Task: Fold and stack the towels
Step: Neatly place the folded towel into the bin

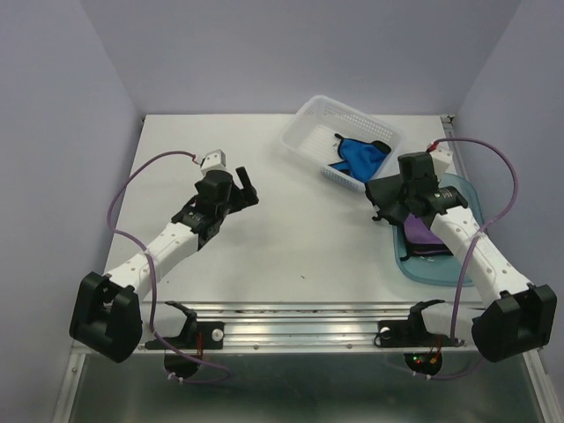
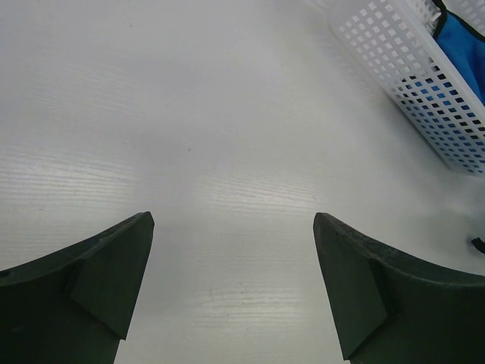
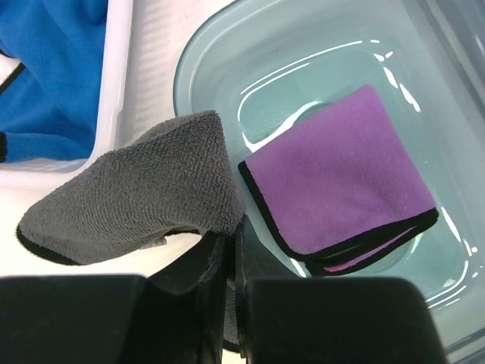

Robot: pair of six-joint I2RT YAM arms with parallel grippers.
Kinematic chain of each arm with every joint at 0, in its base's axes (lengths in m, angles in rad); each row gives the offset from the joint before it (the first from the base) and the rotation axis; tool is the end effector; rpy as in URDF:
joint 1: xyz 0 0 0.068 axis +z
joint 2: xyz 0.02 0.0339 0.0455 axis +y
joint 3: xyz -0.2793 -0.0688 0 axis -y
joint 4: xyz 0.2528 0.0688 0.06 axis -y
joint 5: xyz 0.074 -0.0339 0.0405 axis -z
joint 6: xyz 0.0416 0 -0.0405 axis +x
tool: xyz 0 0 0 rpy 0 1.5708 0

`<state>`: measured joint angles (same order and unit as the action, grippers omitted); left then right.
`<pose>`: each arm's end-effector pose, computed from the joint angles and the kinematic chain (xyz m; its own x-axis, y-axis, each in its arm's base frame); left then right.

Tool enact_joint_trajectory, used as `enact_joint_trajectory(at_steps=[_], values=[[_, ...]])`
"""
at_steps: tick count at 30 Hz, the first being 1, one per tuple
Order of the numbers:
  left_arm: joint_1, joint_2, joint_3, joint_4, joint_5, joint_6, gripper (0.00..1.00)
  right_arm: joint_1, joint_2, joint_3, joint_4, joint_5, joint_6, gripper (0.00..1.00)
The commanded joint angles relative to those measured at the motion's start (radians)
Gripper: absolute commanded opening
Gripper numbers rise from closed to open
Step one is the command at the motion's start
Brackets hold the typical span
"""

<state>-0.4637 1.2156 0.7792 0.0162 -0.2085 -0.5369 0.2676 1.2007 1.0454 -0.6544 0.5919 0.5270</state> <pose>0.2561 -0.1185 0.2761 -0.4509 -0.3340 -0.8277 0.0441 0.9179 -0.3944 0.2500 0.0445 0.3155 -0.5273 0.2882 -0.7993 0.4823 0.8760 -0.0023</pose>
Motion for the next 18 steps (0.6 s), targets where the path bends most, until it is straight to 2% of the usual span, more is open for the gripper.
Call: enact_joint_trajectory(at_steps=[1, 3, 4, 10, 18], values=[[0.008, 0.007, 0.037, 0.047, 0.011, 0.025, 0.99, -0.042, -0.041, -0.033, -0.002, -0.065, 0.095, 0.01], [0.011, 0.007, 0.031, 0.053, 0.017, 0.025, 0.99, -0.076, -0.059, -0.062, 0.004, -0.113, 0.113, 0.01], [0.011, 0.009, 0.029, 0.056, 0.021, 0.028, 0.99, -0.082, -0.065, -0.067, 0.021, -0.192, 0.114, 0.01], [0.017, 0.013, 0.019, 0.064, 0.032, 0.029, 0.99, -0.087, -0.087, -0.044, 0.053, -0.424, 0.081, 0.01], [0.026, 0.018, 0.015, 0.068, 0.038, 0.034, 0.99, -0.087, -0.147, 0.024, -0.073, -0.414, 0.01, 0.01]])
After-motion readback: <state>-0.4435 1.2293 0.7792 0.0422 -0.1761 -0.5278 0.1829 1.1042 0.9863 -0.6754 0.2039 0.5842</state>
